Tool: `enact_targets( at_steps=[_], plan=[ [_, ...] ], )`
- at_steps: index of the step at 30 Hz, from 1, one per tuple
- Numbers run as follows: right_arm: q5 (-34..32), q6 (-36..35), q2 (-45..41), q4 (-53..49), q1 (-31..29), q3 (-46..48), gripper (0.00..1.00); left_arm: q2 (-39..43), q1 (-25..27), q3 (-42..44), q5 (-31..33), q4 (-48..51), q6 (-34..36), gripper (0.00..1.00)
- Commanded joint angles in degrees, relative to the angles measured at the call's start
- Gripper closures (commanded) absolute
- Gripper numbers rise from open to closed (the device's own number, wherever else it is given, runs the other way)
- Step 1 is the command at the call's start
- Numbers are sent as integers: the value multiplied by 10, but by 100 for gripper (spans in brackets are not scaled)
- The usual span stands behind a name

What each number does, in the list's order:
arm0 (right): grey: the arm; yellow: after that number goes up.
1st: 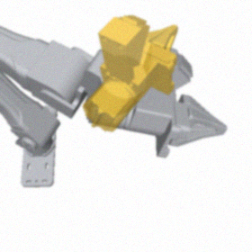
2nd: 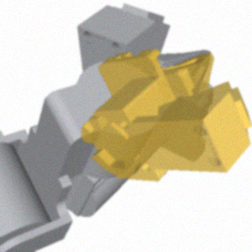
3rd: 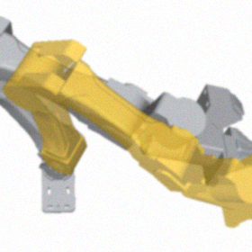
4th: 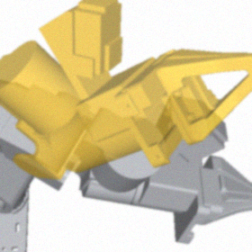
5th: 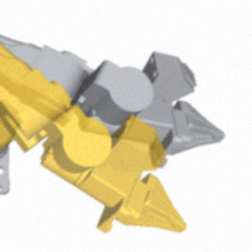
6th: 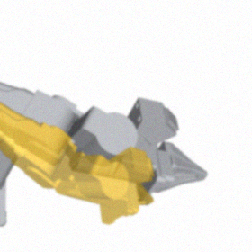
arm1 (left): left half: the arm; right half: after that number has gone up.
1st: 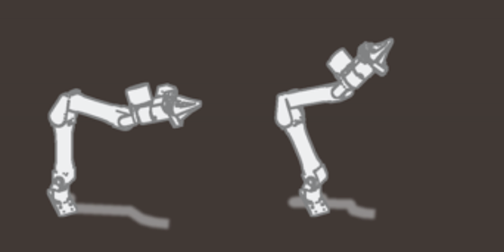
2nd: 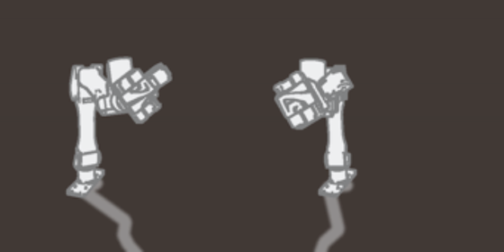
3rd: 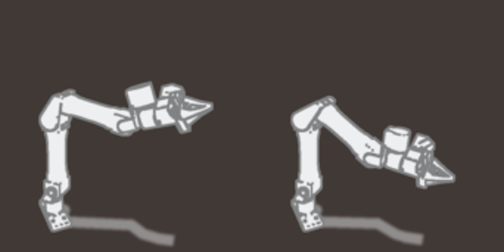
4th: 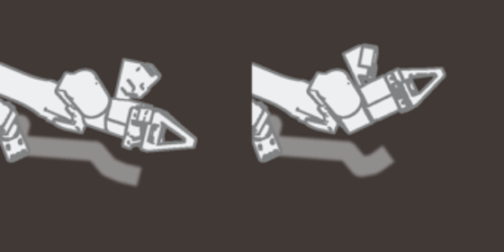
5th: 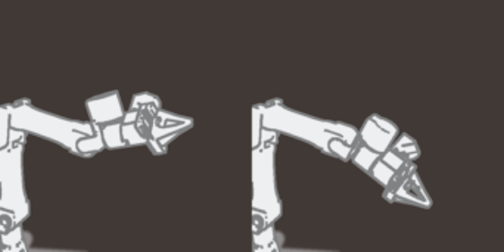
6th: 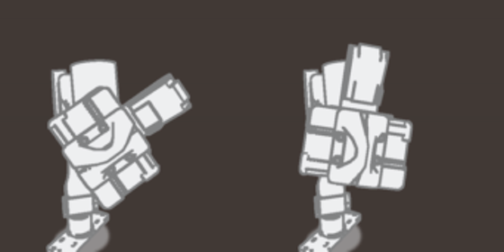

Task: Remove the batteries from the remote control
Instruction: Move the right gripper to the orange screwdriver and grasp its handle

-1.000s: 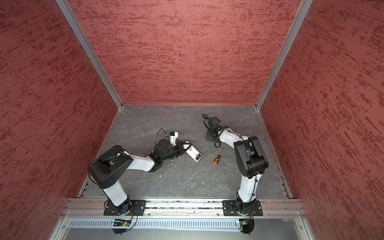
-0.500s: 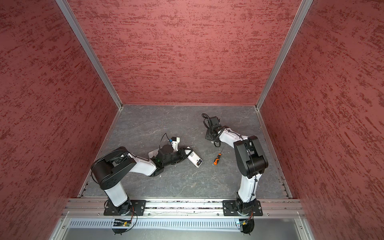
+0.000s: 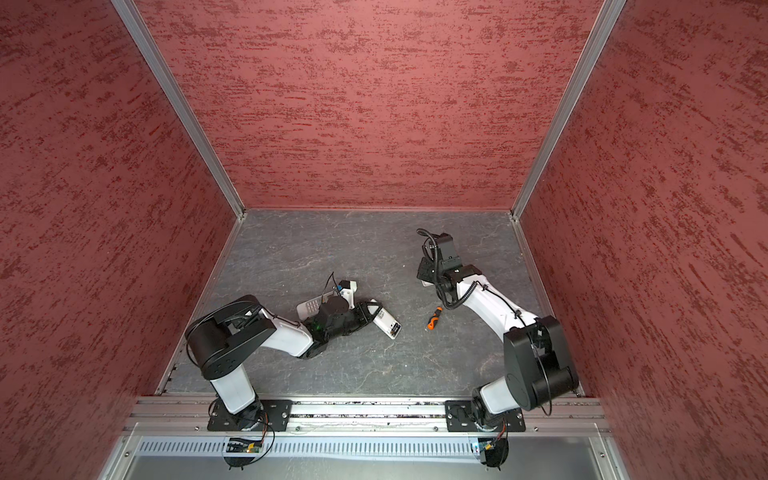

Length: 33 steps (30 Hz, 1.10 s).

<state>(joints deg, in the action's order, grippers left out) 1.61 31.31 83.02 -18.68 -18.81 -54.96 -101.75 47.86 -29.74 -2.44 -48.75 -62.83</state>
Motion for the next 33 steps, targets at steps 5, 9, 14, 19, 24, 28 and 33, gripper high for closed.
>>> enact_targets(
  at_steps=[5,9,14,19,24,28,33],
  plan=[
    [14,21,-50,-1,-1,26,59,27,6,19,32,66,6,64],
    [15,29,-68,-2,-6,33,59,50,12,23,43,108,5,59],
    [3,41,-89,-17,-22,40,58,77,13,25,52,152,1,51],
    [-33,75,-113,-50,-48,65,56,110,13,19,64,209,0,45],
    [-63,110,-131,-69,-68,96,54,139,12,25,73,264,-4,42],
    [-83,133,-137,-87,-78,111,53,160,13,31,75,290,-11,41],
    [-98,157,-125,-107,-88,127,52,204,13,37,95,353,-20,40]
  ],
)
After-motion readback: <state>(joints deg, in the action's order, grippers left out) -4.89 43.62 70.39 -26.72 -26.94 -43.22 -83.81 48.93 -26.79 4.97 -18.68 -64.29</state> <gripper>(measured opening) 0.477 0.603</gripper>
